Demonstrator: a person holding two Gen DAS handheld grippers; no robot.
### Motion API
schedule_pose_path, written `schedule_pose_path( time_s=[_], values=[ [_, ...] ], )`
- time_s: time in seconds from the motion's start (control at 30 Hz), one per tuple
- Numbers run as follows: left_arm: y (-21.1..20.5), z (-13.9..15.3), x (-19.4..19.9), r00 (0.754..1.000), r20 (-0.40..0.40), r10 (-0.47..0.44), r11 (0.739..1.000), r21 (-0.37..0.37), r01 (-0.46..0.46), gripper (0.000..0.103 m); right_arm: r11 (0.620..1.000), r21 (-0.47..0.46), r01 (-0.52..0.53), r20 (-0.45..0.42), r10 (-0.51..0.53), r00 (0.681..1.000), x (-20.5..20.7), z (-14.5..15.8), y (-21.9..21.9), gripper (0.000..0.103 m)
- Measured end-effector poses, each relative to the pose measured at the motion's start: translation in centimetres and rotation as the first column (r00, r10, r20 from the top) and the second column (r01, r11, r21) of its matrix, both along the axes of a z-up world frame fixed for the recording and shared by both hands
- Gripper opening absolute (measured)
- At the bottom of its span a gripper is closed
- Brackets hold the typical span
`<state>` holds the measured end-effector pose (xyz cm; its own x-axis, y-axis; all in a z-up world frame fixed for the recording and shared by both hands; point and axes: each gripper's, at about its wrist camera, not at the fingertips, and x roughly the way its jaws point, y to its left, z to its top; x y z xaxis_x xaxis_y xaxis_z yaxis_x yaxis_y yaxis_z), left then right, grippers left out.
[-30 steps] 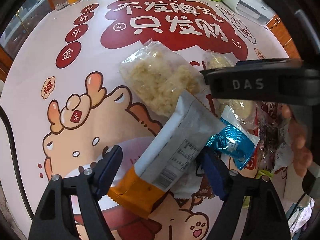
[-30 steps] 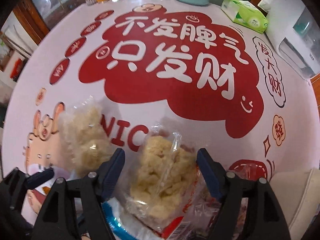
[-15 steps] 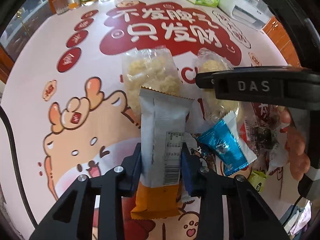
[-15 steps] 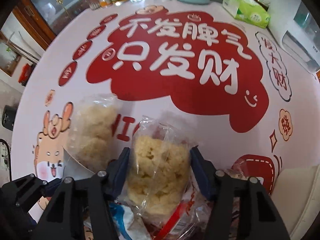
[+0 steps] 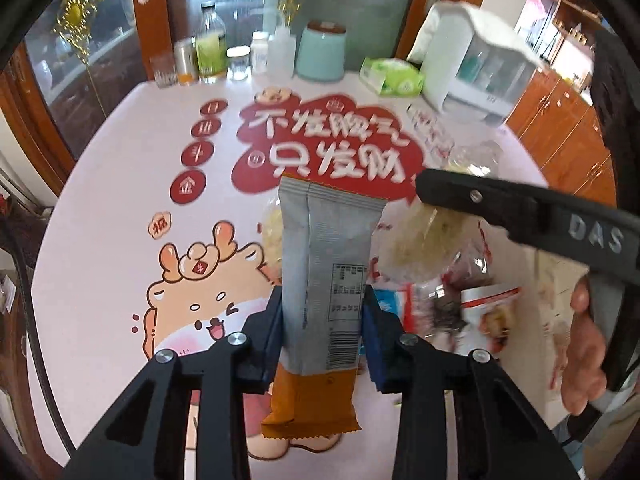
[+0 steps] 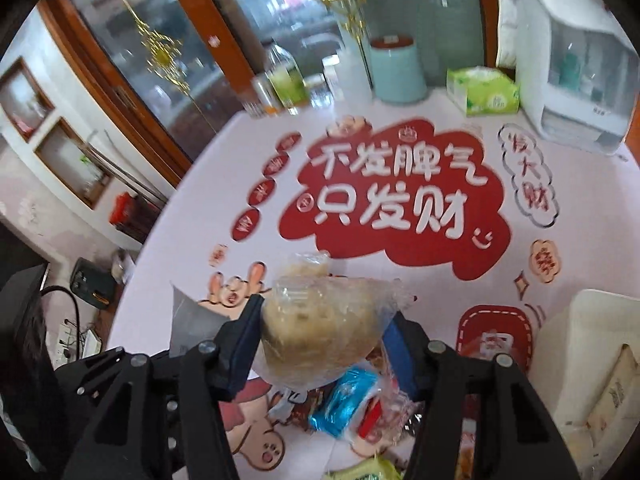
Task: Organize snacks
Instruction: 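Carry the bar and cracker bag over the white tray and release them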
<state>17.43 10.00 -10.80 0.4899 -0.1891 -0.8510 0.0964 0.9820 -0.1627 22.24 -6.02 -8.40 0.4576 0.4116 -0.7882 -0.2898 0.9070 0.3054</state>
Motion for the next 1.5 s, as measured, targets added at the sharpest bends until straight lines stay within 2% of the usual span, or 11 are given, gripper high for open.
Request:
schedule_pose_path(
  time_s=[0.13,0.27,0.47,0.7,0.93,1.17,1.37,1.43,1.5],
  values=[
    [-1.8,2.7,-1.3,0.999,0.041,-0.009,1.000,-0.025,0.010,0.034,0.999,0.049,-0.016,0.044,0.013,0.999,-2.5,3.2,-2.2,0.058],
    [-4.2,5.4,-2.9,0.996,0.092,-0.012,0.999,-0.039,0.015,0.034,0.992,0.125,-0.032,0.048,0.027,0.998,-4.4,5.8,-4.7,0.058],
    [-7.0,7.9,-4.5,0.993,0.118,-0.017,0.997,-0.079,0.027,0.034,0.982,0.187,-0.018,0.051,0.009,0.999,-6.5,8.0,-8.7,0.058],
    [-11.6,10.1,-6.0,0.987,0.142,-0.079,0.990,-0.105,0.094,0.034,0.974,0.224,0.032,0.063,-0.047,0.997,-9.3,9.9,-13.8,0.058],
    [-18.0,11.2,-6.7,0.970,0.159,-0.184,0.971,-0.121,0.204,0.034,0.970,0.198,0.142,0.075,-0.160,0.984,-12.9,11.0,-20.6,0.058],
    [-25.5,11.8,-7.3,0.936,0.168,-0.308,0.937,-0.116,0.329,0.035,0.954,0.147,0.262,0.100,-0.278,0.955,-15.9,11.5,-26.4,0.058],
    [-30.0,11.6,-7.8,0.912,0.167,-0.374,0.917,-0.083,0.391,0.038,0.940,0.094,0.329,0.098,-0.337,0.936,-16.7,10.8,-29.0,0.058],
    [-30.9,11.4,-8.1,0.909,0.167,-0.381,0.917,-0.058,0.395,0.047,0.934,0.077,0.350,0.092,-0.356,0.930,-16.7,10.3,-29.5,0.060],
    [-31.2,11.2,-8.4,0.911,0.174,-0.374,0.923,-0.024,0.384,0.091,0.929,0.052,0.366,0.105,-0.370,0.923,-16.7,10.0,-29.6,0.061]
  ],
)
